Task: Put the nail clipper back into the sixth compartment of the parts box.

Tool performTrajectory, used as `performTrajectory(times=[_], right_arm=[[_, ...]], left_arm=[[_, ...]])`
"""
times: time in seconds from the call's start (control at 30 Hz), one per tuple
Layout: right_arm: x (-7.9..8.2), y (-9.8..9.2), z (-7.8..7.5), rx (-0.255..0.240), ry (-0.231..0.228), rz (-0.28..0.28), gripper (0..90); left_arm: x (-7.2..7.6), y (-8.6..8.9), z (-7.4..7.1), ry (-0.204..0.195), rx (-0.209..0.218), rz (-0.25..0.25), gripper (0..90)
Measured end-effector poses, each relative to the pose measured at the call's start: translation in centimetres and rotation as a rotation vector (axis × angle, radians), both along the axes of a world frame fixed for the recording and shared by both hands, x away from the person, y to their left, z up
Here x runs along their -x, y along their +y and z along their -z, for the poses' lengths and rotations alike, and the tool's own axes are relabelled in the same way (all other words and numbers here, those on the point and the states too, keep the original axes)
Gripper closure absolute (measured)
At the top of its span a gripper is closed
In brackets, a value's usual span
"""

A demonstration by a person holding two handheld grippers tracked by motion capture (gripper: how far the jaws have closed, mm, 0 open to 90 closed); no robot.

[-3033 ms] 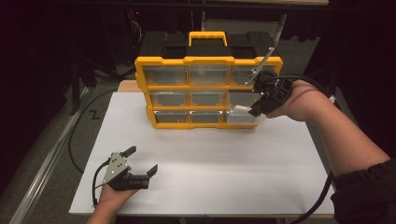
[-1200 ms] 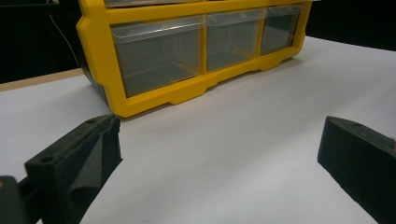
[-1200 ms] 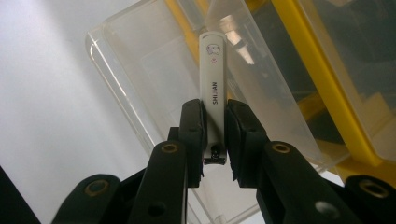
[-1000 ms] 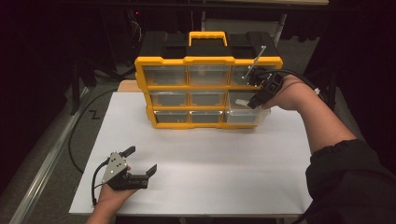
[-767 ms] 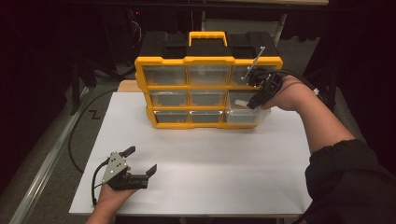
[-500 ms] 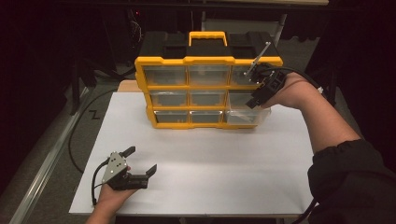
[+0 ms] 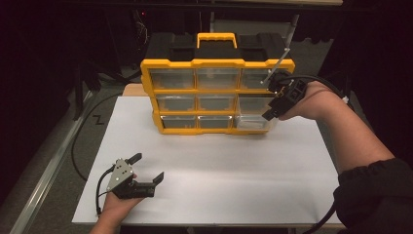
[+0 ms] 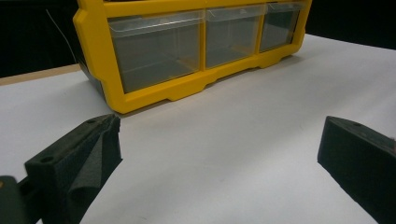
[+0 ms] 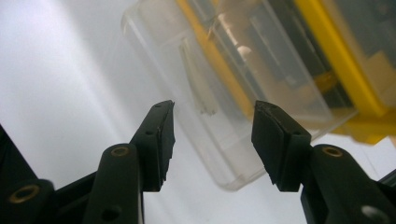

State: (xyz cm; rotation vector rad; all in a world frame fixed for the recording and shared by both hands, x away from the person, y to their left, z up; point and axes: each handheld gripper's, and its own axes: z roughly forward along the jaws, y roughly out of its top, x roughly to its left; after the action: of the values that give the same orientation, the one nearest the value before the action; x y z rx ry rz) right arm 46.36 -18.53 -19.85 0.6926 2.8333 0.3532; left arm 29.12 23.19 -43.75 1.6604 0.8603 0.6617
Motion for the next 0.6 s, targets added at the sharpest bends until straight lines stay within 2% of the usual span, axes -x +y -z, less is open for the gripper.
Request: performTrajectory(times=[0.6], right_arm=[[3.3,-2.5,0.9,0.013,-0.005,0.054,45.7]], left_arm=[[0.0,-0.2,0.0,-0.005,0.000,0.003,0.4]])
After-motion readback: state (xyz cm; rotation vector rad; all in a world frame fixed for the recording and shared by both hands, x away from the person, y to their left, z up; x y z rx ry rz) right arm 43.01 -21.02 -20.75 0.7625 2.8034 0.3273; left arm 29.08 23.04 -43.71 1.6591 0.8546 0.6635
